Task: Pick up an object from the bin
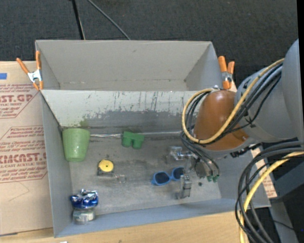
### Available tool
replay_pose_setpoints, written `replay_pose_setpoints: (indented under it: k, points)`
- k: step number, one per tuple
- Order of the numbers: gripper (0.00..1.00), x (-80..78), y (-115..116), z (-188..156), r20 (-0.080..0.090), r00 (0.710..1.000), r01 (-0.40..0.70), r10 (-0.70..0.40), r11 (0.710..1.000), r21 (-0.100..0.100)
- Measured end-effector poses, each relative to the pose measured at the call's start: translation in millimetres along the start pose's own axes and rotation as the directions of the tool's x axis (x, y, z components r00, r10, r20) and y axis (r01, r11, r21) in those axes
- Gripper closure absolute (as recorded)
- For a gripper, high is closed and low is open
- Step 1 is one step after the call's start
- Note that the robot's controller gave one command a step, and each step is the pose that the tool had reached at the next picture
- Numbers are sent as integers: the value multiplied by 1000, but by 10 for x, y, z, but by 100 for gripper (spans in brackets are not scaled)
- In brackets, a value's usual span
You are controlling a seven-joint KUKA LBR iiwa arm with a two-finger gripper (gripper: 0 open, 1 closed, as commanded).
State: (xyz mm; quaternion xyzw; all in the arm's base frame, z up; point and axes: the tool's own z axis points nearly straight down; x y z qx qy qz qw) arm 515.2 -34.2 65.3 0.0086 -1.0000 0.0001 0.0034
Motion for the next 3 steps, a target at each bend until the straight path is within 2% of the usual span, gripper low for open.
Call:
replay_pose_setpoints:
  k: [1,2,3]
  points:
    - [100,-23,8,-40,7,1000,1,-1,1000,0]
    - [100,44,-86,-1037,15,998,57,-57,998,2]
    - [100,97,-37,-2580,19,993,118,-118,993,3]
